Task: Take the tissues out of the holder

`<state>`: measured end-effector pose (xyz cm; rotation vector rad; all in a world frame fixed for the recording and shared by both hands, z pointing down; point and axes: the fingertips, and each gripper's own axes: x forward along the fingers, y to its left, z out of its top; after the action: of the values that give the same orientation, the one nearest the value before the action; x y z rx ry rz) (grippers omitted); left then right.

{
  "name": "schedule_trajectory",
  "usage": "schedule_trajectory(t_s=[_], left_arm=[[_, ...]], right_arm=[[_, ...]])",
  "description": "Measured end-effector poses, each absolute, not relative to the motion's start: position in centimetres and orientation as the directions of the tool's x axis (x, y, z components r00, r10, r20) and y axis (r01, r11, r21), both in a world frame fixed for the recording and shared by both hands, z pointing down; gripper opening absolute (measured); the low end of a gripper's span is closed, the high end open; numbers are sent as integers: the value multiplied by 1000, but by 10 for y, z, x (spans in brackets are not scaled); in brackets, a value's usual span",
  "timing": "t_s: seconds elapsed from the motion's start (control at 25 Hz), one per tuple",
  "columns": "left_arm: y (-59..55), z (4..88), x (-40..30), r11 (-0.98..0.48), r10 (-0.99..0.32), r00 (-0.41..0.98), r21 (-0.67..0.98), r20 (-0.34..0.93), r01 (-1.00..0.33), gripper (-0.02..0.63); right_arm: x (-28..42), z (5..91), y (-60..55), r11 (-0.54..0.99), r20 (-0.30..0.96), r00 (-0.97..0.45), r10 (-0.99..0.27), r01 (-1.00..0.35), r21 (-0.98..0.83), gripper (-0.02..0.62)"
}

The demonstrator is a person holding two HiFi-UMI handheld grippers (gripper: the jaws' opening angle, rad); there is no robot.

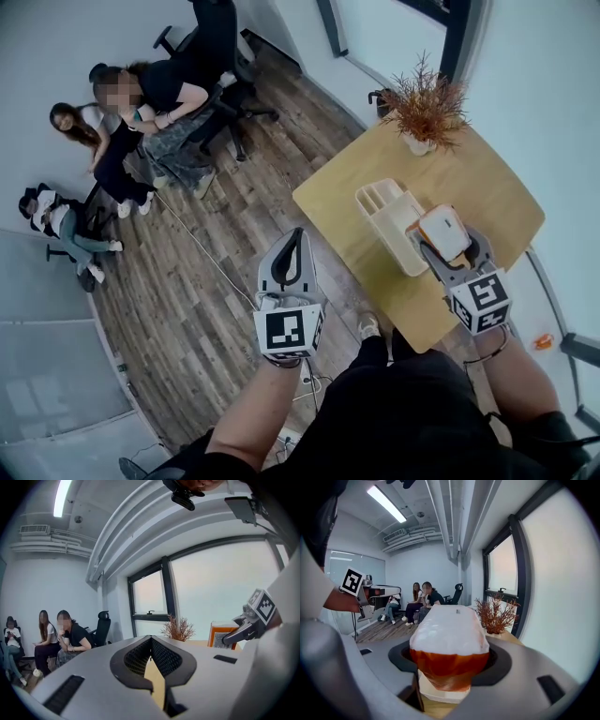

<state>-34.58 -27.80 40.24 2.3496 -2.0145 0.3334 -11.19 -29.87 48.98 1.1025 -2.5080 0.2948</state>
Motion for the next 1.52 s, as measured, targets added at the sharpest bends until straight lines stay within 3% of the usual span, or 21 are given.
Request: schedule_trajectory(t_s=[0.52, 1.2, 1.52], left_arm=[[-269, 326, -345, -114, -993, 109, -145, 43, -983, 5], [-269, 239, -325, -144, -987, 153, -155, -46, -977, 5], [-265, 241, -332, -134, -990, 141, -175, -29, -975, 5]], right_arm=[[-109, 412, -294, 701, 318, -666, -675, -713, -4, 288], [-92, 320, -294, 701, 226, -682, -695, -713, 3, 288], [-89, 307, -297, 689, 197, -672, -714, -724, 28, 288]])
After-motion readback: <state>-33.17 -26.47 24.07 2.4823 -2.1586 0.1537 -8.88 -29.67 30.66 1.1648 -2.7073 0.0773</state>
